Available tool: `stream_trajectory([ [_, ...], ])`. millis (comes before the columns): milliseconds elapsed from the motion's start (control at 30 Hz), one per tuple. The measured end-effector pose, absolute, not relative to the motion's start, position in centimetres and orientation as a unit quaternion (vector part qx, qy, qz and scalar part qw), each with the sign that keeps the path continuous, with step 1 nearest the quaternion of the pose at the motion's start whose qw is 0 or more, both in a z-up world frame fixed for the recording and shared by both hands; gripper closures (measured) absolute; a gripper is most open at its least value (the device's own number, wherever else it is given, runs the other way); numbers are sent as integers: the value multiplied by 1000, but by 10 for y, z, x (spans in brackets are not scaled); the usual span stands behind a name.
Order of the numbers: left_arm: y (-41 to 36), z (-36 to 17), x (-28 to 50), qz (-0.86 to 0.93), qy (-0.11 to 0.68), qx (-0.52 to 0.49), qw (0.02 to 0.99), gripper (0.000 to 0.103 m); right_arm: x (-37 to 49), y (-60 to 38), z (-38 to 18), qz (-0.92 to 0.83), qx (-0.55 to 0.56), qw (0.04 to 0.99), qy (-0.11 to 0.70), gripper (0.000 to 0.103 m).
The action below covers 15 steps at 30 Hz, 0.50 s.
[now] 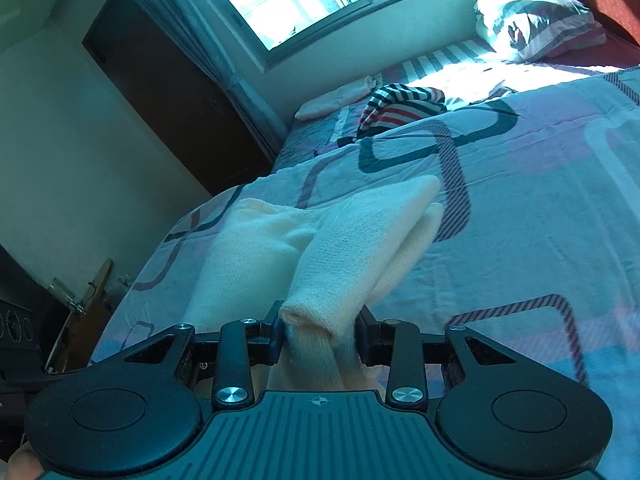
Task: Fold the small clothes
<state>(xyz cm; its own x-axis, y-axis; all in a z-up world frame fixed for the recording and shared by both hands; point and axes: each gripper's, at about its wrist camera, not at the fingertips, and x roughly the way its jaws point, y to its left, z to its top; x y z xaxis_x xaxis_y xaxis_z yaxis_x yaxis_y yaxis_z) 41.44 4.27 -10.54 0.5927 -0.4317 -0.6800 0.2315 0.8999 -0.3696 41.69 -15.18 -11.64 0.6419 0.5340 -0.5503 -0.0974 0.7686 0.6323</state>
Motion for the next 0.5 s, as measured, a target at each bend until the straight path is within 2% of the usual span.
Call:
stream_trajectory([
  [400,160,-144,448,-162,423,-124,883,64,458,-24,-148,183,254,862,398,68],
  [467,176,-160,453,-160,436,-134,875,61,463,-17,-160,165,250,864,405,68],
  [500,182,-166,454,-164,439,-145,871,56,465,-16,-165,160,254,862,410,68],
])
